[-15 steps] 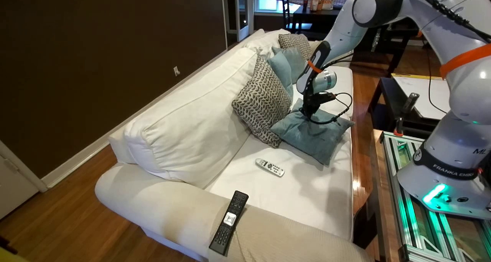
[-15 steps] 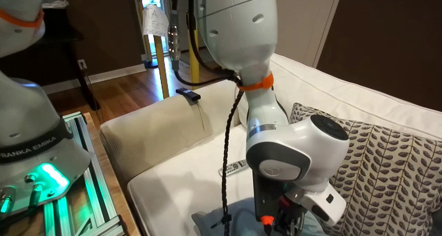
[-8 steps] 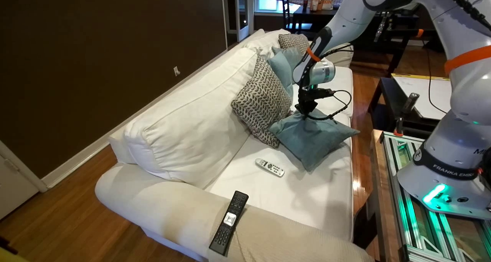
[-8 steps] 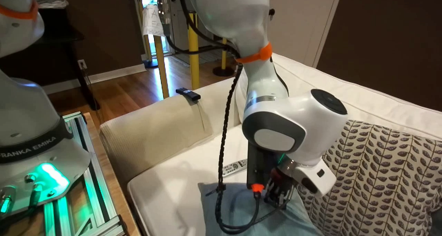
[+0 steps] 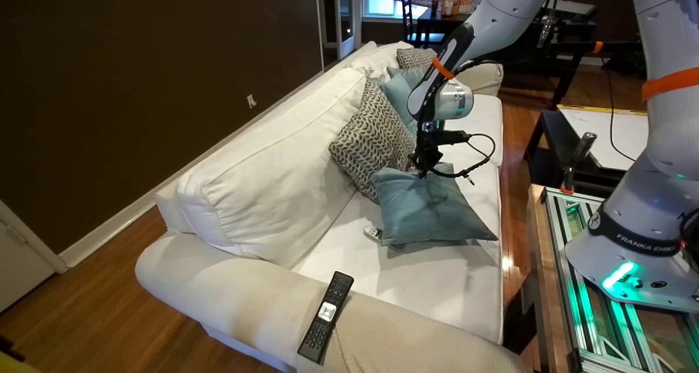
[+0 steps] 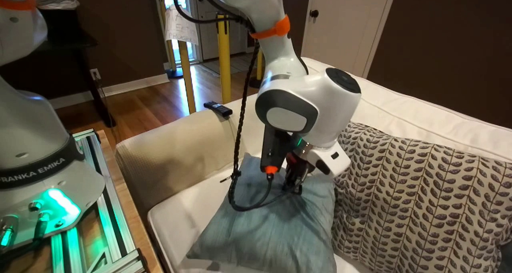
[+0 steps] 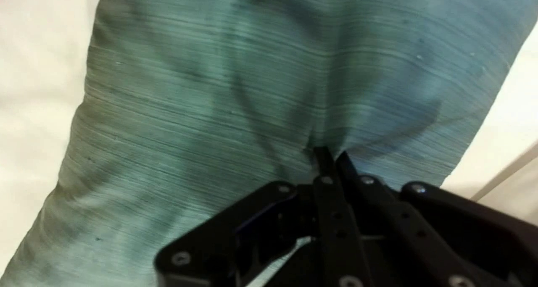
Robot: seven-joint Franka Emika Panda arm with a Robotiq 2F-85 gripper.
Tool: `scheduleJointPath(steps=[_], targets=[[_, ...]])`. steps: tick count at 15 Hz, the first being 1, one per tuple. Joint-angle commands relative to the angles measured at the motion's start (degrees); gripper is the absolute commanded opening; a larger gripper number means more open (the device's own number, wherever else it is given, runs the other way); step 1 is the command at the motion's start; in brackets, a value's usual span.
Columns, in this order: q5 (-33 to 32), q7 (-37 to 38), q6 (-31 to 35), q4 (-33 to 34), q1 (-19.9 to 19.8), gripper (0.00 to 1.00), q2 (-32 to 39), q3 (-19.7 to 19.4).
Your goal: Remove the grey remote from the pillow, then put the green pillow on the grey remote
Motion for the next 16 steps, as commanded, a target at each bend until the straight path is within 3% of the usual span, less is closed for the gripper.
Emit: scheduleJointPath(steps=[1, 5, 8, 16], targets=[[7.04, -3.74, -1.79, -2.49, 0.88, 0.01, -5.67, 3.37], [13.23, -6.69, -1.97, -0.49, 2.62, 0.01, -5.71, 6.13], [14.01, -7.48, -2.07, 0.45, 4.92, 0.01, -5.03, 6.32], [7.42, -8.26, 0.68, -0.13, 12.20, 0.01, -4.23, 3.97]])
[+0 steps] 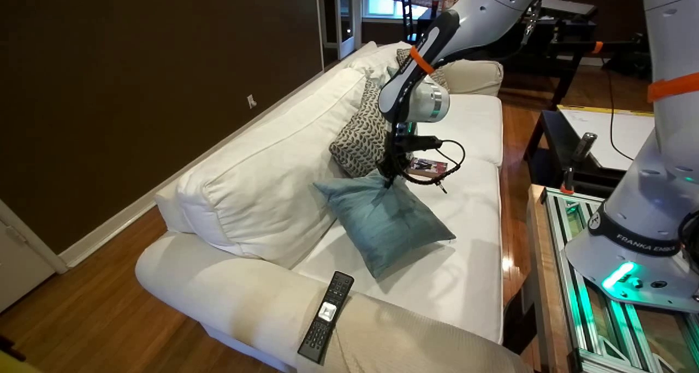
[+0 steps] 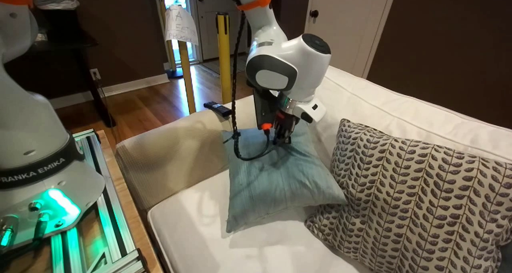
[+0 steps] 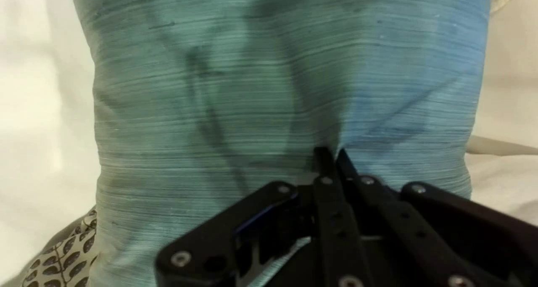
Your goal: Remove the grey remote from the pillow, then put the green pillow on the grey remote
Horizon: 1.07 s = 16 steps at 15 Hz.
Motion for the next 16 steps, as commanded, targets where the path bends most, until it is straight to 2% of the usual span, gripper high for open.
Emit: scheduleJointPath(steps=[1, 4, 9, 13, 16], targets=[[-3.64, -1.25, 0.54, -0.35, 3.35, 0.01, -0.60, -1.67], [-8.70, -0.40, 0.58, -1.40, 6.08, 0.01, -1.04, -3.14], [-13.88, -1.39, -0.80, -2.02, 8.05, 0.01, -1.45, -3.42], [-21.22, 0.25, -0.65, -2.09, 11.51, 0.01, -1.52, -6.27], [-25.09, -0.74, -2.21, -2.11, 12.78, 0.01, -1.72, -6.51]])
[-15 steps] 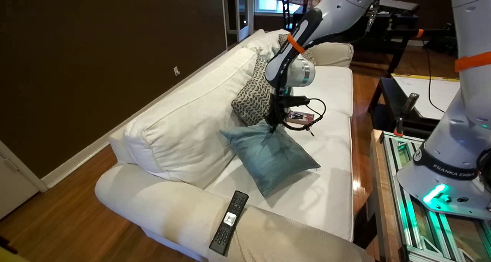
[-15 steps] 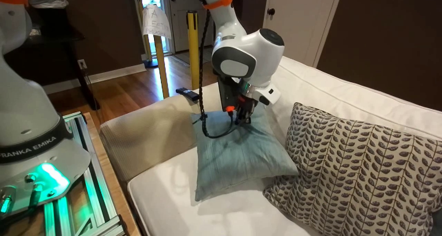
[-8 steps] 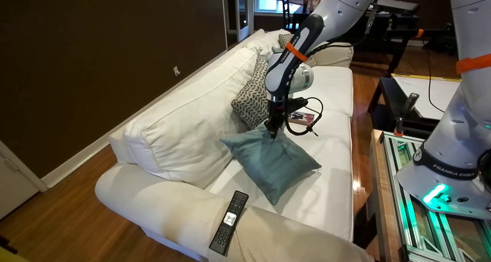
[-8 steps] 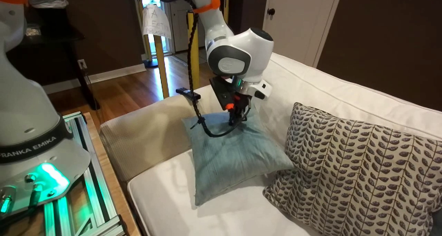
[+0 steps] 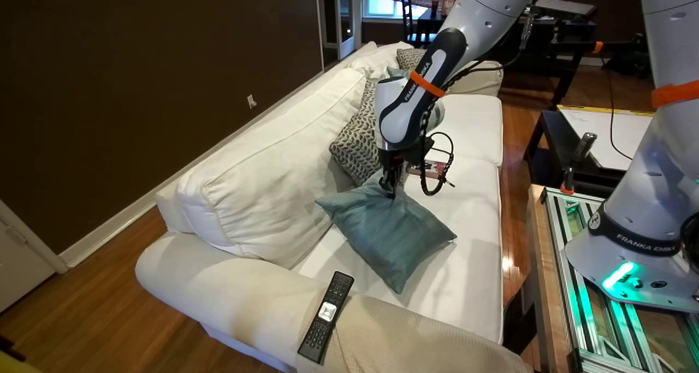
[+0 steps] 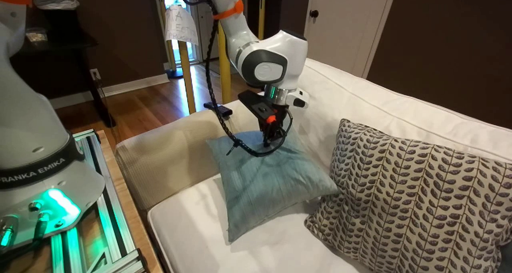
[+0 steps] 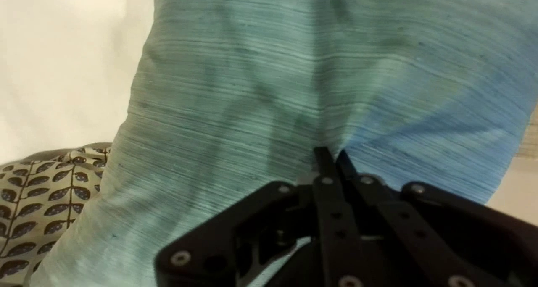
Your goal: Remove the grey remote from the pillow, then put the green pillow on the grey remote
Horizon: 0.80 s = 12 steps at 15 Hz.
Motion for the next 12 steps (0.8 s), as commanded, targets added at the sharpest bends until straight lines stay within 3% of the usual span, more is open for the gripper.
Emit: scheduleJointPath(steps=[1, 5, 12], targets=[[-4.37, -0.95, -2.75, -0.97, 2.08, 0.01, -2.27, -0.73], [-5.45, -3.65, -4.96, -1.75, 2.25, 0.01, -3.19, 0.51], [-10.75, -0.59, -3.27, -1.21, 3.60, 0.01, -2.48, -4.03]])
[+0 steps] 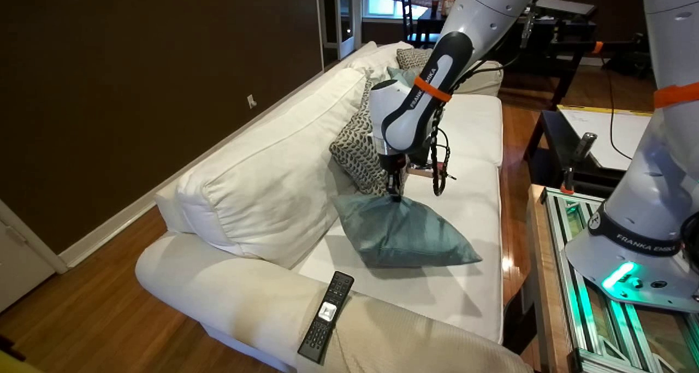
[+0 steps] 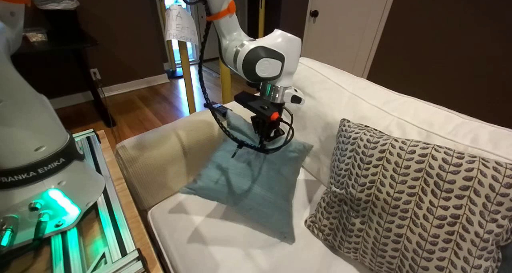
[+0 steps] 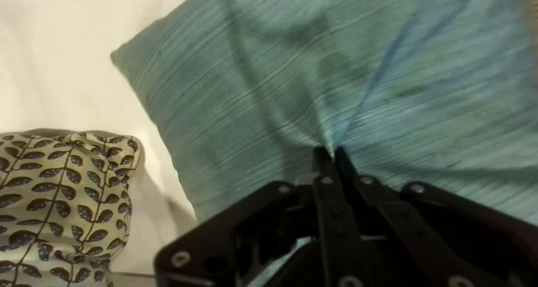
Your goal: Remove the grey remote from the pillow, then put the green pillow on the grey remote
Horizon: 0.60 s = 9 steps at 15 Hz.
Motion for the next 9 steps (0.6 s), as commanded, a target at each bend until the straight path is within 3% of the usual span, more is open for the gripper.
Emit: scheduleJointPath(steps=[1, 9], targets=[[-2.96, 2.53, 0.28, -0.78, 0.95, 0.01, -1.99, -3.02], [-0.58, 8.24, 1.39, 1.55, 0.13, 0.01, -0.63, -4.31]])
